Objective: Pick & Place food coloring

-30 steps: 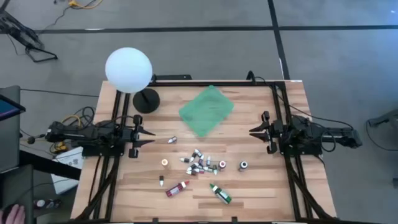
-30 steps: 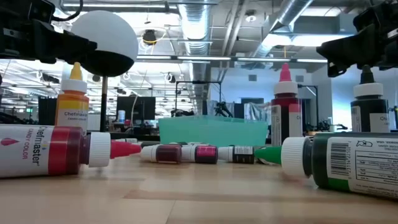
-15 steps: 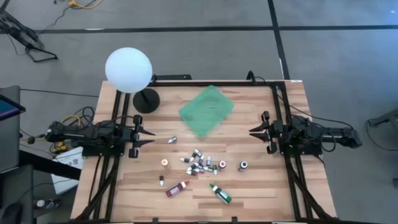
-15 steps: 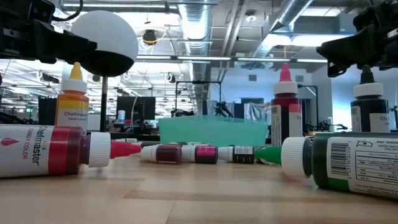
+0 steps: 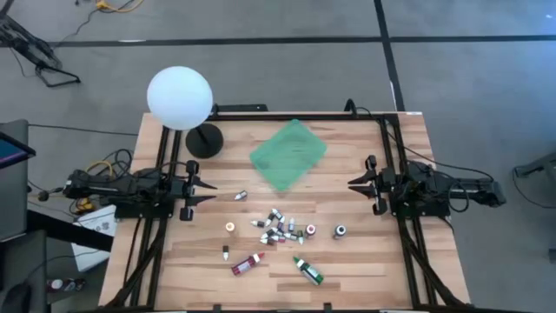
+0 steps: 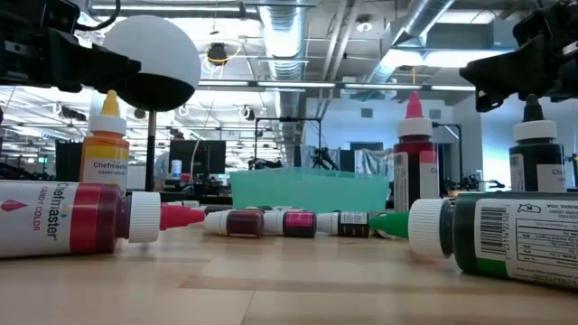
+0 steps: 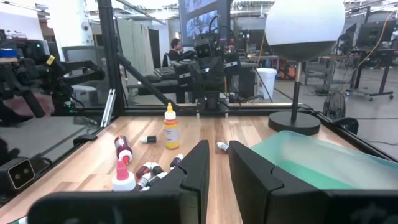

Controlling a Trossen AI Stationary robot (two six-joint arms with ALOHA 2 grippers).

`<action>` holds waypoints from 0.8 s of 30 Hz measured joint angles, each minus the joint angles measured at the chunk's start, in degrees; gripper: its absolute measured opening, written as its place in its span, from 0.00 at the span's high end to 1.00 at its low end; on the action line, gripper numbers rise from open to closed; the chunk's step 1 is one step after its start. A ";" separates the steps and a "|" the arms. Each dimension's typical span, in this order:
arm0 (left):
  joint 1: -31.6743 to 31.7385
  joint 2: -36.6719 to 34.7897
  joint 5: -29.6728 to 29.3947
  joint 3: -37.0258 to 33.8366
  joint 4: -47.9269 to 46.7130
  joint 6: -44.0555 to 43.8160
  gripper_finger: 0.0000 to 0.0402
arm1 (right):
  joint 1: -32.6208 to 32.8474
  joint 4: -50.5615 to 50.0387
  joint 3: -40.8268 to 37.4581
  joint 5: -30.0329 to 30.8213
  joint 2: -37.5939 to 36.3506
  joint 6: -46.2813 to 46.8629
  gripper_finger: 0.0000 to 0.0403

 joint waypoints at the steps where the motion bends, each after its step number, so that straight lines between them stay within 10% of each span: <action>1: 0.00 0.00 0.02 0.00 0.02 -0.07 0.73 | -0.02 0.00 0.00 0.00 -0.01 0.00 0.87; 10: -0.02 0.00 0.03 0.00 2.62 -1.97 0.73 | 0.00 0.00 0.00 0.00 0.00 0.00 0.87; 24: -0.02 0.03 8.09 0.00 1.40 -34.35 0.73 | -0.01 0.63 0.00 0.00 -0.01 0.00 0.87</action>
